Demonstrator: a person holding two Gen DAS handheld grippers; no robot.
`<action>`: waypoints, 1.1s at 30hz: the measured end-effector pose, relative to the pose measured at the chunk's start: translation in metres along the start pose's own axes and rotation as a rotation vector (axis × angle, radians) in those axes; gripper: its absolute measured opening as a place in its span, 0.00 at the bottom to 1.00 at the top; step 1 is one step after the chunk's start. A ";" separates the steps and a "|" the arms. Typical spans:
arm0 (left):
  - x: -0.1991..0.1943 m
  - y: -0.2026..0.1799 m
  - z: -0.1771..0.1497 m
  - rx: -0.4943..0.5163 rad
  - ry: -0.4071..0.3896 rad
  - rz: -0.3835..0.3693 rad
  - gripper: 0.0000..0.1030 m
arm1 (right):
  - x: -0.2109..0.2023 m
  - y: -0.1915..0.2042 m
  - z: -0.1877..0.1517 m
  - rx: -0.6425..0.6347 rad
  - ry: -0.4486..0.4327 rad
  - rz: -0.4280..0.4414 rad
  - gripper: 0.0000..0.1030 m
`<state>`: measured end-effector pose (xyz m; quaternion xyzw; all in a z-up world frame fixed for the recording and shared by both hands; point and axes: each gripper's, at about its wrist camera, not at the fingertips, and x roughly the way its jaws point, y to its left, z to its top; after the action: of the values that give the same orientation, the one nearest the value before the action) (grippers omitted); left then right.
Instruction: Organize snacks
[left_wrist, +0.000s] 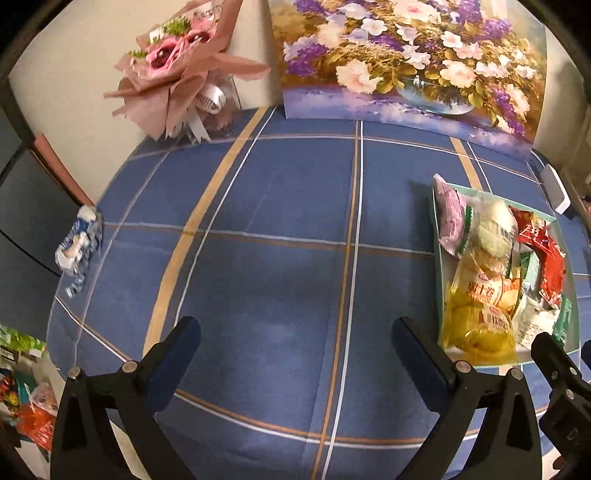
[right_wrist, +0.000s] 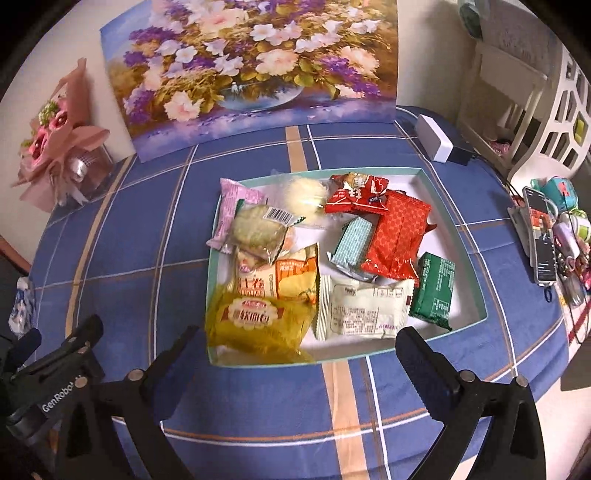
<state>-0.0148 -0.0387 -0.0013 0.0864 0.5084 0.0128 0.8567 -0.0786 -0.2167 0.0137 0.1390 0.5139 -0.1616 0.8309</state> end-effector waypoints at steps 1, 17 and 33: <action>0.000 0.003 -0.003 -0.009 0.005 -0.005 1.00 | -0.001 0.001 -0.002 -0.004 -0.001 -0.001 1.00; 0.005 0.019 -0.007 -0.075 0.025 -0.061 1.00 | 0.001 0.012 -0.006 -0.043 -0.006 0.002 1.00; 0.008 0.020 -0.007 -0.083 0.034 -0.055 1.00 | 0.007 0.008 -0.006 -0.027 0.007 0.003 1.00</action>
<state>-0.0152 -0.0171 -0.0084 0.0364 0.5240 0.0120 0.8509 -0.0776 -0.2083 0.0051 0.1292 0.5185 -0.1531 0.8313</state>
